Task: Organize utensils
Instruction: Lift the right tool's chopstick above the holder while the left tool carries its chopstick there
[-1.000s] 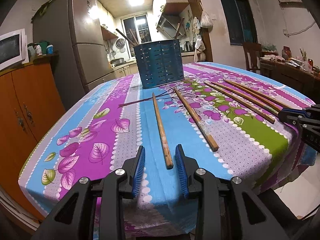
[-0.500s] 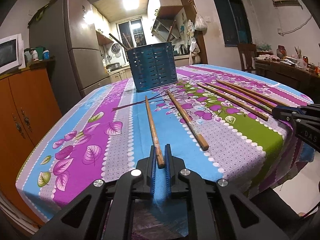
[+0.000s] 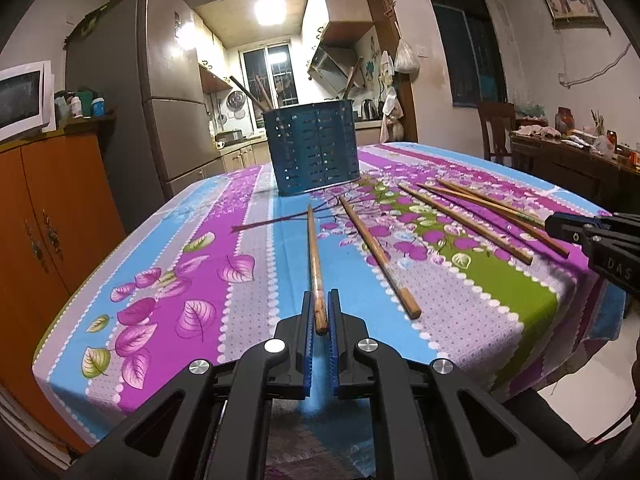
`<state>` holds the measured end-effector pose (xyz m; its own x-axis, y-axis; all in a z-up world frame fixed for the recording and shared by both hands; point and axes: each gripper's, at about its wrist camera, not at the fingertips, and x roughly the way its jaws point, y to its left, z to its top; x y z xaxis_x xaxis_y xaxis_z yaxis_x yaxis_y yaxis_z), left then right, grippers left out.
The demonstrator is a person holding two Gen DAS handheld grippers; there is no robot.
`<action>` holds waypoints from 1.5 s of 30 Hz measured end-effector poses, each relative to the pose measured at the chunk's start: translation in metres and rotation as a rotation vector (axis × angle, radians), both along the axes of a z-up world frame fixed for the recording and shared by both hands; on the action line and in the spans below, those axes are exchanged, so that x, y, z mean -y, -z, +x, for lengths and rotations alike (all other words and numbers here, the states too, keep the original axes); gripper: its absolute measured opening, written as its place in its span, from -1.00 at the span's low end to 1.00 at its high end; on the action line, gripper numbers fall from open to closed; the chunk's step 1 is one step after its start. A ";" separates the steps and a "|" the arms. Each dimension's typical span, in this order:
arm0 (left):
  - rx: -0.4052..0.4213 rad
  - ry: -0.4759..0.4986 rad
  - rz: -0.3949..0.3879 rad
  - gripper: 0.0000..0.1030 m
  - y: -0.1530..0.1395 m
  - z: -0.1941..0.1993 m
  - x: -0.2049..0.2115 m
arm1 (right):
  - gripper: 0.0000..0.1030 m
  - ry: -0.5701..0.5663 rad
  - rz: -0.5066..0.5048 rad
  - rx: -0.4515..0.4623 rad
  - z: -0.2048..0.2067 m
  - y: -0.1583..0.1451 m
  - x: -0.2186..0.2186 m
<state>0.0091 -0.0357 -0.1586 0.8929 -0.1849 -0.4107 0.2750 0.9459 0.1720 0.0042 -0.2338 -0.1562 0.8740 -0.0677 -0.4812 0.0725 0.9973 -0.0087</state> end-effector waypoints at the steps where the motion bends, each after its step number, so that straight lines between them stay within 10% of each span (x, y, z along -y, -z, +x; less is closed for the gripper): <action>1: 0.004 0.000 -0.002 -0.85 -0.002 -0.001 0.000 | -0.91 0.000 -0.006 0.011 -0.001 -0.004 0.000; 24: 0.107 -0.028 -0.121 -0.86 -0.090 0.013 -0.022 | -0.91 -0.071 -0.069 0.202 0.016 -0.097 0.010; 45: -0.017 0.019 -0.164 -0.86 -0.191 0.120 -0.046 | -0.91 -0.168 -0.017 0.062 0.114 -0.188 0.029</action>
<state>0.1287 0.0100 0.0323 0.8819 -0.2674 -0.3882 0.2944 0.9556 0.0107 0.1182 -0.2627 0.0320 0.9015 0.0747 -0.4264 -0.0948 0.9952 -0.0260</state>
